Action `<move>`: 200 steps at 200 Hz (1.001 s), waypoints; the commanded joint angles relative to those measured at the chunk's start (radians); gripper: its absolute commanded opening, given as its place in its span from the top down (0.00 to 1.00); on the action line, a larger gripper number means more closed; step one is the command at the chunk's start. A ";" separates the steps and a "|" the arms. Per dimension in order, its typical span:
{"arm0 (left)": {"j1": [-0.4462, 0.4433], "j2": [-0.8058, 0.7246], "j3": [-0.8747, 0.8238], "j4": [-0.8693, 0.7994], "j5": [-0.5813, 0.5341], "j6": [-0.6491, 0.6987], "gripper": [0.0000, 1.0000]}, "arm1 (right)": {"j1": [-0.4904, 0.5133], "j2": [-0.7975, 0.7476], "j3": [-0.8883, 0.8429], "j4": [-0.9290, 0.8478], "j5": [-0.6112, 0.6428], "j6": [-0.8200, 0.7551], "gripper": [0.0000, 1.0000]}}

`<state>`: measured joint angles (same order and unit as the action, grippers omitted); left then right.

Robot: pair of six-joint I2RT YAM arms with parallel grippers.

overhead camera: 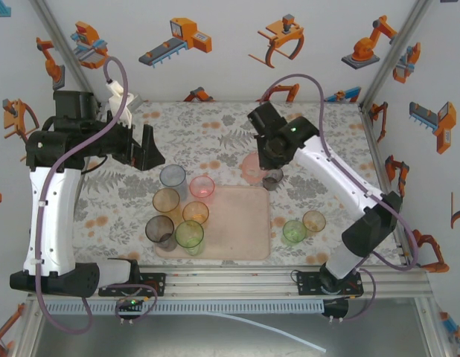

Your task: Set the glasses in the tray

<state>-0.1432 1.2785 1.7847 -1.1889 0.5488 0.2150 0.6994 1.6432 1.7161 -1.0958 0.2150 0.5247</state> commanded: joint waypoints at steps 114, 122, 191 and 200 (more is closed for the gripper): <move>-0.006 -0.008 0.034 0.019 0.037 -0.016 0.03 | 0.363 -0.053 -0.220 0.084 0.057 0.357 0.90; -0.005 -0.009 0.035 0.020 0.038 -0.017 0.03 | 0.377 -0.046 -0.223 0.081 0.062 0.367 0.90; -0.006 -0.014 0.031 0.020 0.043 -0.020 0.03 | 0.473 0.002 -0.279 0.108 0.100 0.443 0.89; -0.006 -0.015 0.030 0.019 0.043 -0.021 0.03 | 0.478 0.008 -0.288 0.118 0.096 0.451 0.89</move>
<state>-0.1436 1.2785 1.8004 -1.1816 0.5663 0.2066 1.1606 1.6310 1.4548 -1.0058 0.2825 0.9173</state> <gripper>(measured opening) 0.972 0.116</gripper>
